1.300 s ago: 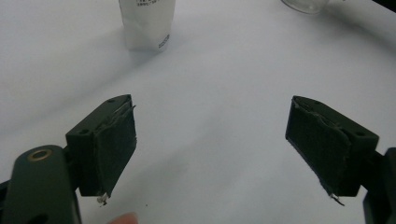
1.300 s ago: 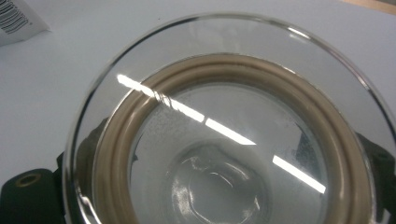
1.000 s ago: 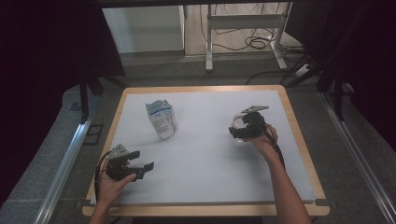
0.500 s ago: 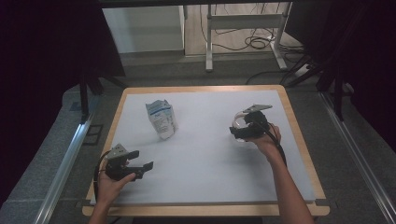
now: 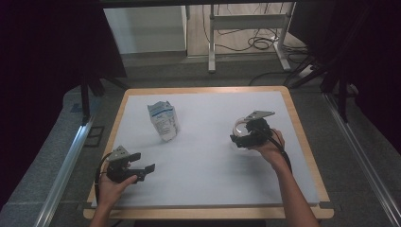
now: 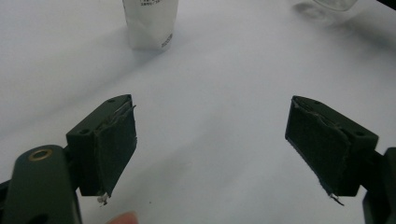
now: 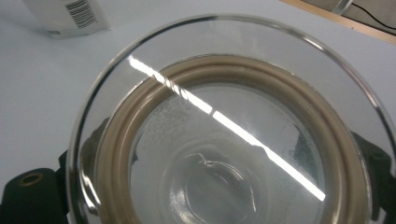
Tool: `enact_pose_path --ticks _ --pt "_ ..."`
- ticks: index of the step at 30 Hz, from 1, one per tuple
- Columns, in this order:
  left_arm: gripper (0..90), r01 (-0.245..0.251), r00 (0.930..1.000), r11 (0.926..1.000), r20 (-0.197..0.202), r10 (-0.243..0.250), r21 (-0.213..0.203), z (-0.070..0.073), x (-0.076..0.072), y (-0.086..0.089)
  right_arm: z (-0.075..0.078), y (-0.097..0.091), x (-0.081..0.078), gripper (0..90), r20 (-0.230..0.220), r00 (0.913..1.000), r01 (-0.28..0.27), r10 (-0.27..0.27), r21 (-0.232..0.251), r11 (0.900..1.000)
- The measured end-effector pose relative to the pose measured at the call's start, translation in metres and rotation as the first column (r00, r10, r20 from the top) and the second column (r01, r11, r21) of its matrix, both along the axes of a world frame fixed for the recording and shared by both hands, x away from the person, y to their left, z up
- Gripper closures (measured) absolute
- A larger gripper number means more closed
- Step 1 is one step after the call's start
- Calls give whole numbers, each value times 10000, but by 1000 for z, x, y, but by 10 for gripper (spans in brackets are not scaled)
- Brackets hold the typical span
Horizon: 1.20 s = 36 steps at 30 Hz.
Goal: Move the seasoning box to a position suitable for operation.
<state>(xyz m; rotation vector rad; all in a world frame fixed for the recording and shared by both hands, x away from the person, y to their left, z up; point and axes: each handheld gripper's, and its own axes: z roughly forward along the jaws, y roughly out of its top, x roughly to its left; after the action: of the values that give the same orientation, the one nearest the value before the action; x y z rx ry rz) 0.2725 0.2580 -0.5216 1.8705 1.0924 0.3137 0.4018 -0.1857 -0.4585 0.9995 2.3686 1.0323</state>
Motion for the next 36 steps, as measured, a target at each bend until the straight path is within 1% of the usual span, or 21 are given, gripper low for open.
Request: enact_pose_path --ticks 3,4,5,7,8,9,10,13,14,15,21,24,25,27,30,32,36 --pt "167 -7 10000 10000 10 7 -6 0 0 0 1 1 -8 112 27 9998 -194 194 33 9998" --pt "167 -7 10000 10000 10 7 -6 0 0 0 1 1 -8 112 27 9998 -194 194 33 9998" --pt "167 -8 10000 10000 3 8 -3 0 0 0 2 1 -15 112 52 9995 -314 314 15 9995" --pt "167 -18 10000 10000 -5 18 -35 1 0 1 2 1 -21 112 29 9993 -368 368 20 9993" --pt "167 -18 10000 10000 -5 18 -35 1 0 1 2 1 -21 112 29 9993 -368 368 20 9993" --pt "167 -21 10000 10000 12 21 -50 2 -1 1 1 1 -27 112 4 9991 -419 419 48 9991" --pt "167 -10 10000 10000 25 10 -57 2 -1 1 0 1 -30 112 24 9989 -477 477 3 9989" --pt "167 6 10000 10000 67 -6 -78 4 -2 1 -2 0 -40 112 -20 9986 -533 533 71 9986" --pt "167 6 10000 10000 67 -6 -78 4 -2 1 -2 0 -40 112 -20 9986 -533 533 71 9986" --pt "167 11 10000 10000 50 -10 -75 3 -2 0 -4 0 -45 112 -48 9983 -587 588 100 9982" --pt "167 26 10000 10000 18 -26 -1 3 -1 0 -12 -3 -57 112 -77 9970 -766 768 264 9967" --pt "167 24 10000 10000 23 -24 -23 3 -2 0 -16 -3 -60 112 -132 9965 -827 831 272 9962" --pt "167 12 10000 10000 36 -12 -41 4 -2 0 -20 -3 -60 112 -206 9955 -925 927 106 9957" --pt "167 14 10000 10000 54 -14 -40 4 -3 1 -24 -3 -59 112 -329 9944 -1011 1006 -133 9948" --pt "167 -1 10000 10000 51 1 -63 5 -2 1 -25 -5 -57 112 -441 9930 -1099 1098 4 9939" --pt "168 -8 10000 10000 51 8 -65 5 -2 2 -24 -4 -56 112 -468 9916 -1213 1207 -95 9926" --pt "167 -1 10000 10000 62 2 -81 5 -3 2 -24 -2 -55 112 -582 9901 -1285 1275 -129 9916"
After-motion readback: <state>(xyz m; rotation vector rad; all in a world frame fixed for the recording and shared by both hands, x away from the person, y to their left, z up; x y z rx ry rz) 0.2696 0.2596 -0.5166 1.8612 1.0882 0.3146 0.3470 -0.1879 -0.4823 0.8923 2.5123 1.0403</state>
